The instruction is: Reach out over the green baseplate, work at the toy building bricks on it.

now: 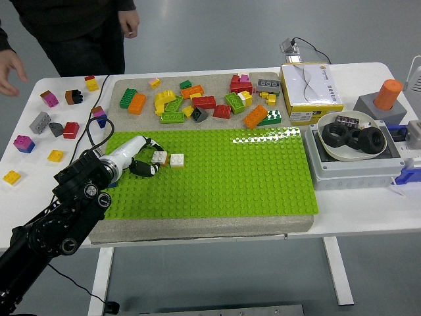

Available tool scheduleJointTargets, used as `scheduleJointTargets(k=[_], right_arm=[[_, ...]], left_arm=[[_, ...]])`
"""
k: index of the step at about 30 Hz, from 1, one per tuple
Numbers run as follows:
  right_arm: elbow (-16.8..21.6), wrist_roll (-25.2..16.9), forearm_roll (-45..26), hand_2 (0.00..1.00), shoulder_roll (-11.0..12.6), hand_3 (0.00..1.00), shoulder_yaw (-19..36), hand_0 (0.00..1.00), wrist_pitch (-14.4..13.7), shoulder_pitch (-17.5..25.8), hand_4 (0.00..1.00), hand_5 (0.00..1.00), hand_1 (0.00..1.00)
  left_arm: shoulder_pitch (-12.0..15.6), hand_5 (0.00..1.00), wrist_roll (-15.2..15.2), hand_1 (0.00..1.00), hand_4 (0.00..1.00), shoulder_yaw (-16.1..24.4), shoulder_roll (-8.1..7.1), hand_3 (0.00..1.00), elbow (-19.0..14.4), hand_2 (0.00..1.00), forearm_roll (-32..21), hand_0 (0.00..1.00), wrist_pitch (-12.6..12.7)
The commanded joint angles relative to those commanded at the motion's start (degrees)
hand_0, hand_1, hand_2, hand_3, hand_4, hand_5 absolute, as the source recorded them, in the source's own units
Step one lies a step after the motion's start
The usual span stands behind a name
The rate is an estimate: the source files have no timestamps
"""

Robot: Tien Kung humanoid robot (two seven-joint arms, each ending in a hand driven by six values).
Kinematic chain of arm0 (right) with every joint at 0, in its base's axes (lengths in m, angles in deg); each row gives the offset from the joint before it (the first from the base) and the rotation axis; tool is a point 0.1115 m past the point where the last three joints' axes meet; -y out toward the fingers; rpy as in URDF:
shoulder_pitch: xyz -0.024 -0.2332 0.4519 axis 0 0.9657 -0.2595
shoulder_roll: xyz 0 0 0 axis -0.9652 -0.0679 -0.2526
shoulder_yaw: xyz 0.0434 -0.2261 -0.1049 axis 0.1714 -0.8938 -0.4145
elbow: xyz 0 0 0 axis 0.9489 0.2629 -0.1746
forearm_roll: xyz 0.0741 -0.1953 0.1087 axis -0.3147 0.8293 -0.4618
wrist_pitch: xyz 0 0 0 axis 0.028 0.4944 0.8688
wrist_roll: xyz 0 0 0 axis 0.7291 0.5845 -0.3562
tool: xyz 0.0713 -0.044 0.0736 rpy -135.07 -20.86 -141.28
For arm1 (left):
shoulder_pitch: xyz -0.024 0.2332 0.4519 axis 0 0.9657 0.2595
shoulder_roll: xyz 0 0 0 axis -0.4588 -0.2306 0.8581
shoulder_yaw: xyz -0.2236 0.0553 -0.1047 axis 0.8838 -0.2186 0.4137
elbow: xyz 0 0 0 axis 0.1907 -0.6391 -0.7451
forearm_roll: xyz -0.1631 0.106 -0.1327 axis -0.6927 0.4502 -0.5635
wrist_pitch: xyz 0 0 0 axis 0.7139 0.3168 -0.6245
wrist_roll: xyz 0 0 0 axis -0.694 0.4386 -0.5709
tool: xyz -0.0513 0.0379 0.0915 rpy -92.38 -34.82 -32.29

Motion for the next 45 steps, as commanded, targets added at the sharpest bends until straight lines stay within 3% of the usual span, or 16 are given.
scheduleJointTargets(k=[10, 11, 17, 34, 45], right_arm=[[0.0, -0.6, 0.1, 0.587, 0.0, 0.626, 0.2, 0.520, -0.4, 0.2, 0.630, 0.755, 0.536], [0.0, -0.6, 0.1, 0.583, 0.0, 0.625, 0.2, 0.520, -0.4, 0.2, 0.630, 0.758, 0.535], [0.0, -0.5, 0.2, 0.581, -0.1, 0.625, 0.3, 0.520, -0.4, 0.3, 0.631, 0.757, 0.535], [0.0, -0.3, 0.2, 0.581, -0.2, 0.625, 0.2, 0.521, -0.4, 0.2, 0.630, 0.757, 0.535], [0.0, -0.3, 0.2, 0.581, 0.0, 0.625, 0.0, 0.520, -0.5, 0.0, 0.630, 0.756, 0.534]], left_arm=[[0.4, 0.002, 0.0, 0.936, 0.531, -0.3, 0.12, 0.514, -0.1, 0.918, -0.1, 0.998, 0.0], [0.4, 0.002, 0.1, 0.936, 0.519, -0.3, 0.15, 0.567, -0.1, 0.921, -0.1, 0.997, 0.1], [0.5, 0.002, 0.8, 0.935, 0.532, -0.4, 0.33, 0.597, -0.3, 0.921, -0.1, 0.997, 0.8], [0.5, 0.002, 1.3, 0.928, 0.540, -0.4, 0.71, 0.607, -0.2, 0.916, -0.1, 0.994, 1.3], [0.4, 0.002, 1.3, 0.928, 0.613, -0.2, 0.67, 0.644, -0.3, 0.918, -0.4, 0.992, 1.2]])
